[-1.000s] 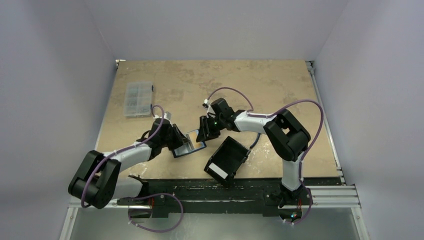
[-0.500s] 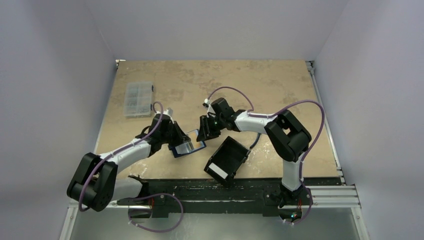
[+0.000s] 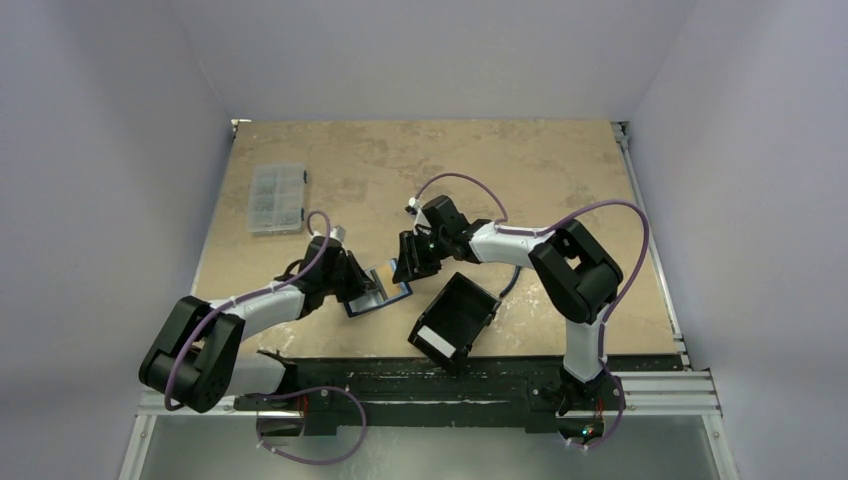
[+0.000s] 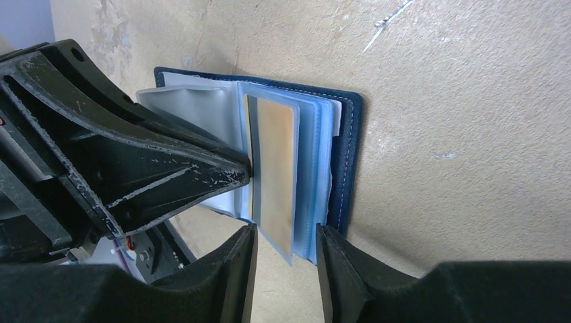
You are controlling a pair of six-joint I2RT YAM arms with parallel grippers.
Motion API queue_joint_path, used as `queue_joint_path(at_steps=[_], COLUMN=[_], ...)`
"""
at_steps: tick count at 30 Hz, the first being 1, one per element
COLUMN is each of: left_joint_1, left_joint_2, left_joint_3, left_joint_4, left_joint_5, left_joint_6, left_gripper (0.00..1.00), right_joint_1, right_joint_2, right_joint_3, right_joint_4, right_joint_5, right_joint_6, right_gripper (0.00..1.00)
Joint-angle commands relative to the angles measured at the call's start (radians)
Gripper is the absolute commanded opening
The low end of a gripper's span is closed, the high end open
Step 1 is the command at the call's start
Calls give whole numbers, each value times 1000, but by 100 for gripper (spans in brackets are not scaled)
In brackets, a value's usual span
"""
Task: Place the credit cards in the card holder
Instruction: Insert the credit card into the card holder.
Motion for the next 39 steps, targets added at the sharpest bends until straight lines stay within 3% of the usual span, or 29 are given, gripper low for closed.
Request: queue_joint_path(at_steps=[1, 25, 39], left_joint_1=[-5, -5, -5], left_joint_2=[14, 30, -181], left_joint_3=[-39, -52, 28], left_joint_4=[9, 34, -125], left_joint_5=[-53, -40, -18], left_joint_6=[20, 20, 4], left_gripper=[0, 0, 15], right_joint_1=[-1, 34, 40], right_joint_2=[-28, -14, 33], right_joint_3=[11, 27, 74], right_joint_4=[18, 37, 96], right_joint_5=[-25, -71, -143], right_joint_6=[-6, 9, 50], right_gripper=[45, 44, 44])
